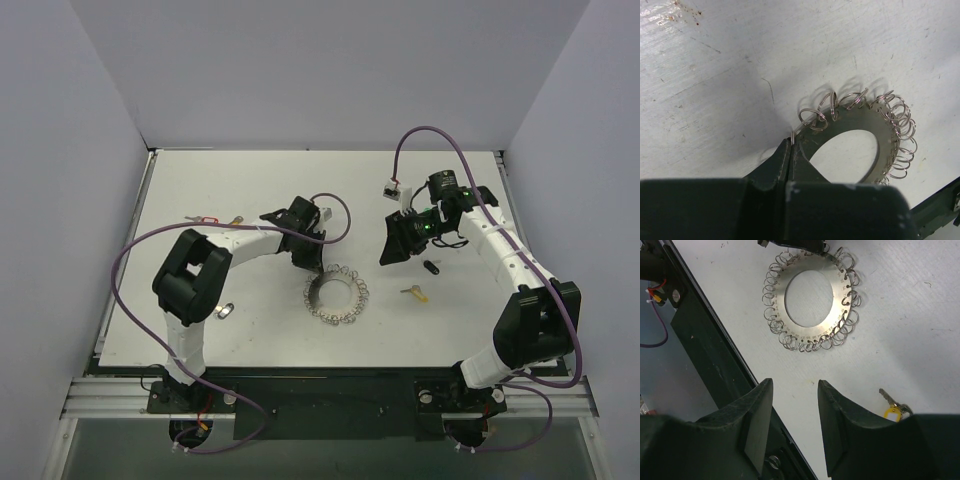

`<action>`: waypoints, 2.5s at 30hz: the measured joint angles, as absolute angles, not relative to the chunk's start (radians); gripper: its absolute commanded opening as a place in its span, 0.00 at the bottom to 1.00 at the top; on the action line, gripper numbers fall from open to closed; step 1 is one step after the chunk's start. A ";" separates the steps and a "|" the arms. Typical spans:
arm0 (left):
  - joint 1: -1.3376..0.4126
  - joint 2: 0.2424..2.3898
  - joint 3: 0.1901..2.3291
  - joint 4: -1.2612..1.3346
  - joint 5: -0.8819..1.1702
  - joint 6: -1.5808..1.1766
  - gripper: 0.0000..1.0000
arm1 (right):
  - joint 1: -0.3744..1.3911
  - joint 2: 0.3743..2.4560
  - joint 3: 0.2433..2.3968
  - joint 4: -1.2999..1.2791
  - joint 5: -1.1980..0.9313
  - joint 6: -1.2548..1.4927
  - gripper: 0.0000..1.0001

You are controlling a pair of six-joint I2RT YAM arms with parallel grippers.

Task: Put the keys on the keyring

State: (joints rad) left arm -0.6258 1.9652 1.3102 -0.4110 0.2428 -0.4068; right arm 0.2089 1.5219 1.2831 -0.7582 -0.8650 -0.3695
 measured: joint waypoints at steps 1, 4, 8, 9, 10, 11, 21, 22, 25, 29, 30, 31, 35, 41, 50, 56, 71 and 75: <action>-0.626 1.965 1.310 -0.411 0.244 -0.406 0.00 | 0.209 1.522 1.283 -0.759 -0.865 -0.369 0.37; -0.627 1.961 1.310 -0.401 0.243 -0.395 0.00 | 0.209 1.522 1.283 -0.759 -0.865 -0.372 0.37; -0.633 1.916 1.297 -0.372 0.241 -0.332 0.00 | 0.209 1.522 1.278 -0.759 -0.868 -0.398 0.39; -0.638 1.887 1.283 -0.355 0.240 -0.308 0.00 | 0.209 1.520 1.273 -0.759 -0.871 -0.412 0.39; -0.642 1.856 1.268 -0.337 0.240 -0.282 0.00 | 0.209 1.518 1.268 -0.760 -0.875 -0.427 0.40; -0.651 1.815 1.248 -0.315 0.239 -0.253 0.00 | 0.209 1.514 1.260 -0.764 -0.882 -0.450 0.40; -0.752 1.437 1.035 -0.061 0.300 0.134 0.00 | 0.211 1.345 1.196 -0.895 -0.964 -0.903 0.63; -0.754 1.416 1.021 -0.047 0.311 0.160 0.00 | 0.211 1.320 1.197 -0.923 -0.975 -0.981 0.63; -0.752 1.362 0.995 -0.014 0.354 0.234 0.00 | 0.226 1.261 1.214 -1.000 -1.000 -1.159 0.61; -0.754 1.308 0.958 0.079 0.433 0.270 0.00 | 0.301 1.251 1.287 -1.047 -1.008 -1.253 0.52; -0.756 1.292 0.938 0.106 0.452 0.269 0.00 | 0.327 1.251 1.299 -1.051 -1.010 -1.262 0.50; -0.759 1.279 0.920 0.131 0.469 0.265 0.00 | 0.351 1.251 1.306 -1.055 -1.013 -1.266 0.45; -0.789 1.255 0.848 0.241 0.525 0.221 0.00 | 0.395 1.250 1.312 -1.070 -1.049 -1.259 0.42; -0.859 1.255 0.779 0.358 0.566 0.141 0.00 | 0.392 1.179 1.251 -1.014 -1.066 -1.176 0.42; -0.921 1.268 0.752 0.486 0.573 0.060 0.00 | 0.379 1.157 1.208 -0.955 -1.066 -1.096 0.36; -0.941 1.299 0.736 0.508 0.561 0.029 0.00 | 0.378 1.182 1.204 -0.939 -1.066 -1.089 0.31; -0.956 1.314 0.693 0.623 0.524 -0.069 0.00 | 0.391 1.201 1.153 -0.923 -1.068 -1.089 0.25; -0.961 1.326 0.688 0.651 0.521 -0.089 0.00 | 0.397 1.208 1.153 -0.920 -1.067 -1.089 0.22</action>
State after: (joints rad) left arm -0.9607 1.3258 0.6884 0.6514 0.5209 -0.0887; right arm 0.3973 1.2079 1.1534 -0.9199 -1.0672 -1.0885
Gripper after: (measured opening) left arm 0.018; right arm 0.244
